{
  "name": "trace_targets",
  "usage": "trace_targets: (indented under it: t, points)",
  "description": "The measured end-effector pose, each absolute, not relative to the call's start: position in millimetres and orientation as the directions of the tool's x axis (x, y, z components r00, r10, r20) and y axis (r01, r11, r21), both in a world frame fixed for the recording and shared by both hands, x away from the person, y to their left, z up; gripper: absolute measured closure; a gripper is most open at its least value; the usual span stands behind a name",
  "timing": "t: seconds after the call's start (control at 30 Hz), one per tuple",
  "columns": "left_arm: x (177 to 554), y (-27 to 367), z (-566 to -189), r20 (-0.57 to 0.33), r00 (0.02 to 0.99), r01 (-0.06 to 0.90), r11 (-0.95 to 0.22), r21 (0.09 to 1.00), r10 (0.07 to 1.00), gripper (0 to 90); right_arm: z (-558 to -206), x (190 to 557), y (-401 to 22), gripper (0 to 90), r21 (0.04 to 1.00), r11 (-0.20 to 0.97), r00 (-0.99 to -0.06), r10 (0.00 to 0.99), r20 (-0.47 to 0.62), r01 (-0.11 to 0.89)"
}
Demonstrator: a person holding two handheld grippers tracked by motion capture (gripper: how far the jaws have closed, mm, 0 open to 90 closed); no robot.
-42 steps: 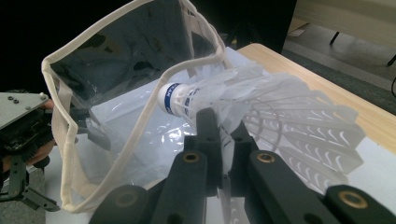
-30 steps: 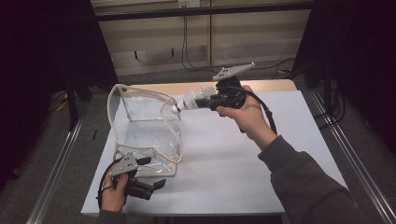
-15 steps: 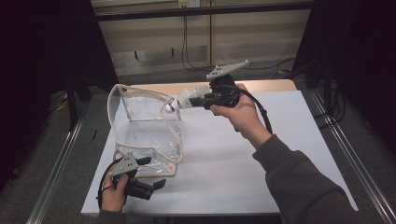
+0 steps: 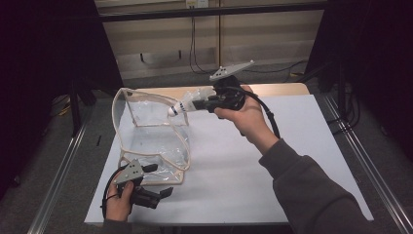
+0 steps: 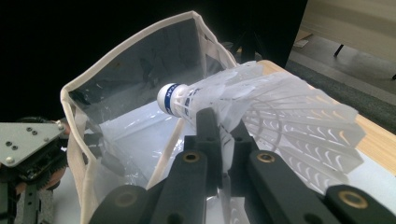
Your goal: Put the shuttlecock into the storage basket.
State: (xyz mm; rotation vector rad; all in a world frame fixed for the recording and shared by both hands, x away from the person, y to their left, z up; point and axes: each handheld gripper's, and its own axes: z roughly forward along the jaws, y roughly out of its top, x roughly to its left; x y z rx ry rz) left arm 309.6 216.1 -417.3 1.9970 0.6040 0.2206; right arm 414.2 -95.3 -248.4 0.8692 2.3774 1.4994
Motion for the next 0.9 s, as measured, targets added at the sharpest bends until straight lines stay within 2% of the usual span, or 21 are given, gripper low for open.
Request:
trace_targets:
  t: [0.9]
  points:
    - [310,217,-417,-0.098,0.860,0.320,-0.378,0.869,0.501,2.5,-248,418,-55,87.8,0.865,0.347,-0.822,0.556,0.122,0.362]
